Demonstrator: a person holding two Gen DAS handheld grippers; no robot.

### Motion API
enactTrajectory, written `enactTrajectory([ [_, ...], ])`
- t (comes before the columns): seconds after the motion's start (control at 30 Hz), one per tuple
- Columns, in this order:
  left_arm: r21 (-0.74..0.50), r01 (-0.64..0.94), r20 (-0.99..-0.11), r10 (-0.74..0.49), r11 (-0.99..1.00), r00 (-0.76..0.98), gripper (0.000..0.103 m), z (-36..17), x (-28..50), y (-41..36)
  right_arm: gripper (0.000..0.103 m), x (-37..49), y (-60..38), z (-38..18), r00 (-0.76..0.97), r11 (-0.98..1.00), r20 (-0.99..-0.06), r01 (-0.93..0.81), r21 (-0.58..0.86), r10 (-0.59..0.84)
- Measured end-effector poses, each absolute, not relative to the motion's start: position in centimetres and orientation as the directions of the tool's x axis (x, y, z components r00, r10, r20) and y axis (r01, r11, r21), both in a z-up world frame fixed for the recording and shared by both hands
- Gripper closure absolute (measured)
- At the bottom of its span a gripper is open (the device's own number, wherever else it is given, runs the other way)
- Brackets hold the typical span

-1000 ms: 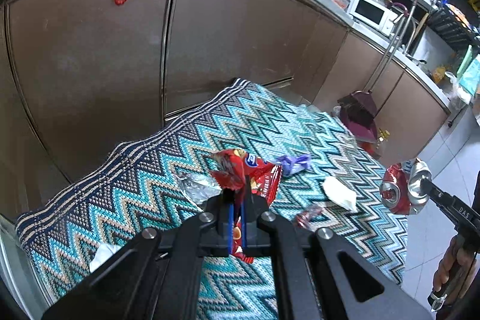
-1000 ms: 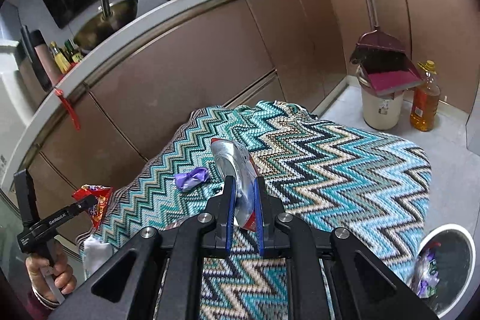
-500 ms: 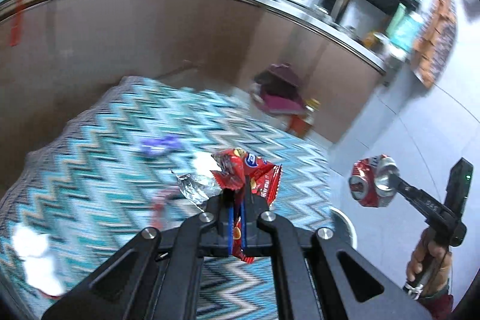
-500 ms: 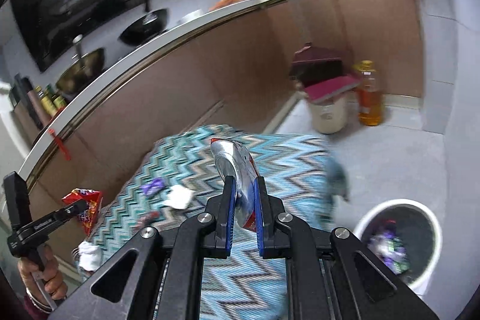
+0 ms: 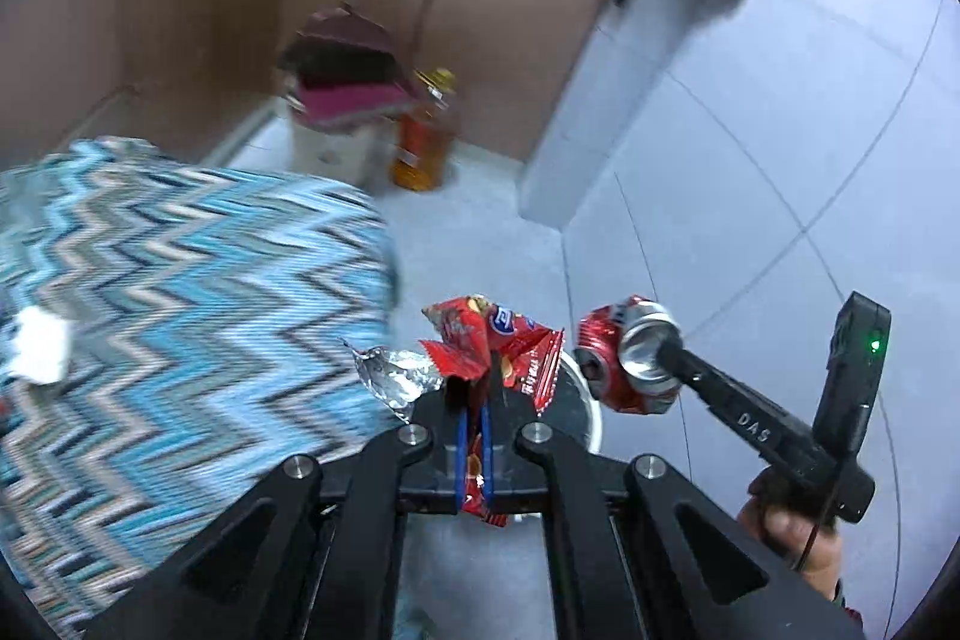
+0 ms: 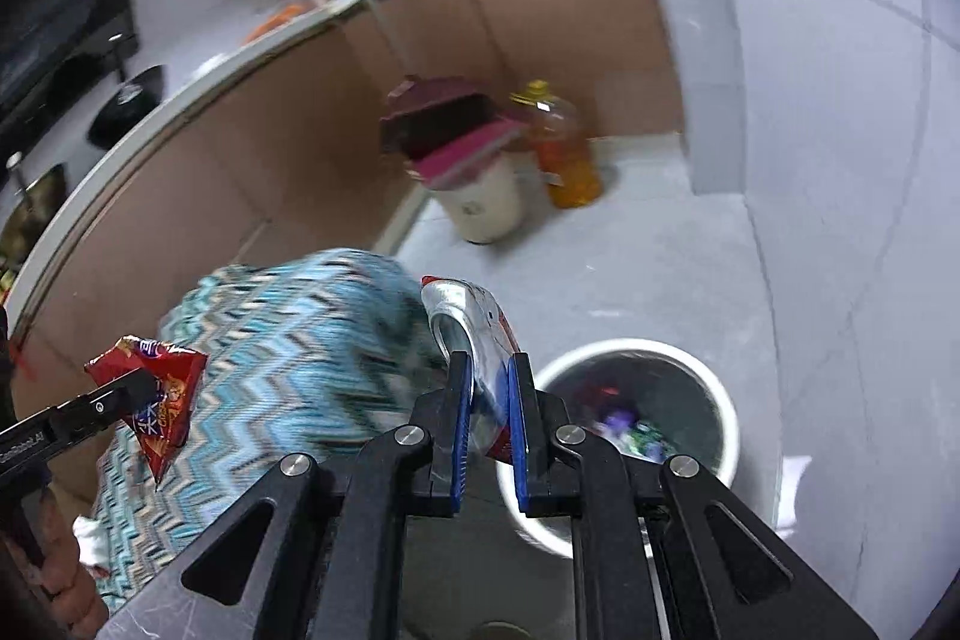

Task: Collect trash
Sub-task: 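Carry the chip bag and can over the bin and open both tools, then move both open tools back over the blanket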

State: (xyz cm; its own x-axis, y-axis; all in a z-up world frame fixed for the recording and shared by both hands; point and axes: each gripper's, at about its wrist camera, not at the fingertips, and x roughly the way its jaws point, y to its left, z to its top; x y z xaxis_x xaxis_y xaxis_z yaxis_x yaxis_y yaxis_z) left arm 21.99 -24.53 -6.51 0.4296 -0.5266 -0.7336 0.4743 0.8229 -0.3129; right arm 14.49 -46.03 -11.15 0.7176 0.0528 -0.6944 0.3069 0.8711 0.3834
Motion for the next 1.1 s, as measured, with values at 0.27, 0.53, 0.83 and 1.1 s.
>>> enactTrajectory([
  [0.27, -0.320, 0.498, -0.780, -0.523, 0.806, 0.344, 0.096, -11.7, 24.1, -32.6, 0.088, 15.7, -50.9, -16.1, 0.673, 0.820, -0.738, 0.389, 0.420, 0.058],
  [0.53, -0.357, 0.514, -0.791, -0.545, 0.780, 0.278, 0.094, -13.9, 24.4, -34.0, 0.073, 15.9, -51.8, -17.0, 0.661, 0.825, -0.750, 0.407, 0.392, 0.031],
  [0.83, -0.387, 0.516, -0.758, -0.582, 0.764, 0.293, 0.062, -12.1, 23.5, -32.5, 0.073, 14.3, -49.8, -13.5, 0.698, 0.855, -0.716, 0.370, 0.365, 0.003],
  [1.1, -0.391, 0.519, -0.730, -0.600, 0.760, 0.329, 0.062, -9.7, 22.0, -30.3, 0.073, 12.2, -48.1, -9.8, 0.733, 0.887, -0.679, 0.332, 0.319, -0.030],
])
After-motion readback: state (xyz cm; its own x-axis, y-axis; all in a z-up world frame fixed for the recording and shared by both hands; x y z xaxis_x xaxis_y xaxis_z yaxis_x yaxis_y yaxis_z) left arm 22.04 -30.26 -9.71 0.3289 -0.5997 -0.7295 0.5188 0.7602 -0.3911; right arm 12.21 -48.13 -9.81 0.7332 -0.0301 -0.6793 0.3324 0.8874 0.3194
